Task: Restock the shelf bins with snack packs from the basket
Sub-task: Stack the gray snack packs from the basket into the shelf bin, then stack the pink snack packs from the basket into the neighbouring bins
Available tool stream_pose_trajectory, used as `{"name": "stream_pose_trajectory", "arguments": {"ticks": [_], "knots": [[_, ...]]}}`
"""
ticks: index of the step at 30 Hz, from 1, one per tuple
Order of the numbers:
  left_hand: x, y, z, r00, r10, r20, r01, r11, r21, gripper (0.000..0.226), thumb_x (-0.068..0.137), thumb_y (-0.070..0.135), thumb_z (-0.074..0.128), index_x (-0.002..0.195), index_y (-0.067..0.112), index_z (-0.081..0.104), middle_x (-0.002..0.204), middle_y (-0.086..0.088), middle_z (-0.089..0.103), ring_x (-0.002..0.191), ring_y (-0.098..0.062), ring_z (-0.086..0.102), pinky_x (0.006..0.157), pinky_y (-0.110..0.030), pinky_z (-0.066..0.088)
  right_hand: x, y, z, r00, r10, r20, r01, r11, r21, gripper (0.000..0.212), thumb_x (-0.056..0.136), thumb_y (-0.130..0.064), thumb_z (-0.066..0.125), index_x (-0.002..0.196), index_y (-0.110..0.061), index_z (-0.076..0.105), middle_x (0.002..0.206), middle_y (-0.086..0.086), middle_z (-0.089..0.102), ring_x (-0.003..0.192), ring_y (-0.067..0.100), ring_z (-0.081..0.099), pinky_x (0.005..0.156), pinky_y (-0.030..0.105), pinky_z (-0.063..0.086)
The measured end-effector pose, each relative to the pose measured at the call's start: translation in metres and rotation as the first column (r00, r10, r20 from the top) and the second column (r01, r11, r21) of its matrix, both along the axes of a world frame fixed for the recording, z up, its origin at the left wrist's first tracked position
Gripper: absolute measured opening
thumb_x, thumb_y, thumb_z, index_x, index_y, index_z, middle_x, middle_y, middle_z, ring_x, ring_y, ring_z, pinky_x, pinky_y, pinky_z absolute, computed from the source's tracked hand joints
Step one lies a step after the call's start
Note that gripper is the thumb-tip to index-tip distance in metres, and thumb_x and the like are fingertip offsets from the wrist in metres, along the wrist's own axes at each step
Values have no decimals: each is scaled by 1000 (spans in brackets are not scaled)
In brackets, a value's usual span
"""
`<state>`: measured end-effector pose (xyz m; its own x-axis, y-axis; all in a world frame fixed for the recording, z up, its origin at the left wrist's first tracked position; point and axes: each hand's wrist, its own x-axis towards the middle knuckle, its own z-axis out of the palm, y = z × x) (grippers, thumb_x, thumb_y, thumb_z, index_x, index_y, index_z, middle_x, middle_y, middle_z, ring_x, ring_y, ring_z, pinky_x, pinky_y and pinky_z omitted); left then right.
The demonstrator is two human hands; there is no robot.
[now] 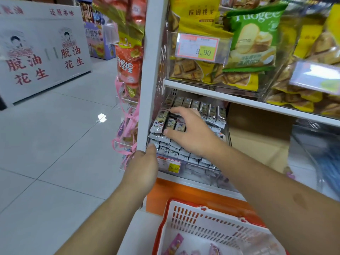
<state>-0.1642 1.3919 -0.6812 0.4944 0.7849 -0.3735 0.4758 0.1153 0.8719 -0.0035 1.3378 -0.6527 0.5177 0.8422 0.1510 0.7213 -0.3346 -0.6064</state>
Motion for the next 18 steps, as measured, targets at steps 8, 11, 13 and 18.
{"name": "stream_pose_trajectory", "arguments": {"ticks": [8, 11, 13, 18], "knots": [[-5, -34, -20, 984, -165, -63, 169, 984, 53, 30, 102, 38, 49, 100, 11, 62, 106, -9, 69, 100, -29, 66, 99, -51, 51, -28, -127, -17, 994, -17, -109, 38, 979, 199, 12, 96, -12, 69, 94, -24, 71, 94, -19, 66, 85, 2, 58, 74, 17, 47], [-6, -63, -36, 944, -299, -142, 316, 942, 114, 29, 101, 35, 51, 93, 10, 62, 97, -13, 71, 91, -26, 68, 91, -41, 53, -26, -179, -52, 984, -66, -163, 79, 994, 70, 17, 97, -15, 67, 86, -28, 69, 88, -13, 67, 79, 9, 58, 72, 27, 48], [-5, -82, -53, 892, -391, -227, 431, 887, 165, 28, 101, 32, 52, 86, 8, 59, 86, -15, 68, 80, -25, 64, 75, -36, 46, -25, -212, -81, 971, -113, -210, 112, 994, -17, 19, 100, -16, 65, 84, -25, 68, 85, -8, 66, 75, 12, 58, 71, 32, 50], [5, -104, -105, 756, -460, -466, 594, 782, 190, 41, 99, 43, 53, 129, 17, 59, 129, -8, 62, 108, -21, 62, 88, -31, 48, -19, -275, -161, 911, -279, -303, 240, 958, -159, 17, 100, -14, 65, 83, -13, 69, 85, -2, 67, 81, 11, 61, 77, 30, 51]]}}
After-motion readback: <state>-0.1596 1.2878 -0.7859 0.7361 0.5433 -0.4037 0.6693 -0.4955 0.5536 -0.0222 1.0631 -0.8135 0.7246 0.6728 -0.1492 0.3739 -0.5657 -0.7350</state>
